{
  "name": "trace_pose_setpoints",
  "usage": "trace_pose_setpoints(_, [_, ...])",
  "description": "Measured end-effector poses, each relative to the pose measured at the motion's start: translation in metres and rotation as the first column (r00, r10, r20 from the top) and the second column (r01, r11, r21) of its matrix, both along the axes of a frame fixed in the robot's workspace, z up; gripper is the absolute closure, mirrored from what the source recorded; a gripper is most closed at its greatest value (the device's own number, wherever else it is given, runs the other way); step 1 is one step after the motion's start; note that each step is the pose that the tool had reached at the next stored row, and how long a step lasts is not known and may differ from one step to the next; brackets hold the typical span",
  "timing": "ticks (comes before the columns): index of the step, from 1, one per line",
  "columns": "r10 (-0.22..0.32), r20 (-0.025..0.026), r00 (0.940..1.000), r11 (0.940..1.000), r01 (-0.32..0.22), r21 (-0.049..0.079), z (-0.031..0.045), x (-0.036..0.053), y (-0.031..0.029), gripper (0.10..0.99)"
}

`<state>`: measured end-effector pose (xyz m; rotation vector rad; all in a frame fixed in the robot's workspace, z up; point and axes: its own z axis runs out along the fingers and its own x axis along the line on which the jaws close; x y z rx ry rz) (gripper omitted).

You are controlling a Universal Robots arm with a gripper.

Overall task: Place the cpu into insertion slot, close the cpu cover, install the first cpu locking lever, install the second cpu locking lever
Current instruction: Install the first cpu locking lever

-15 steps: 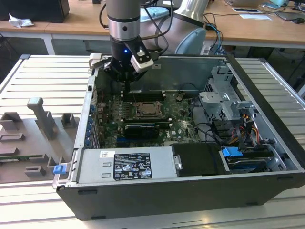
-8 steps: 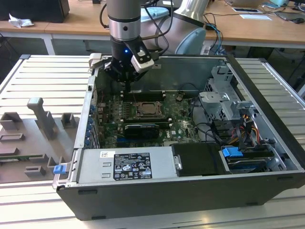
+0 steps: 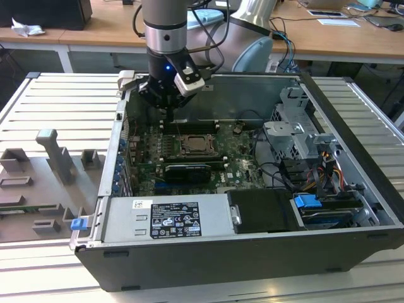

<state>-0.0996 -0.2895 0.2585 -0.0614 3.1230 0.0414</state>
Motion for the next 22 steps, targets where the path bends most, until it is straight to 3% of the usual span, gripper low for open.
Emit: trace_pose_setpoints(22, [0.0, 0.0, 1.0, 1.0, 0.0, 0.0, 0.0, 0.0054, 0.0, 0.98])
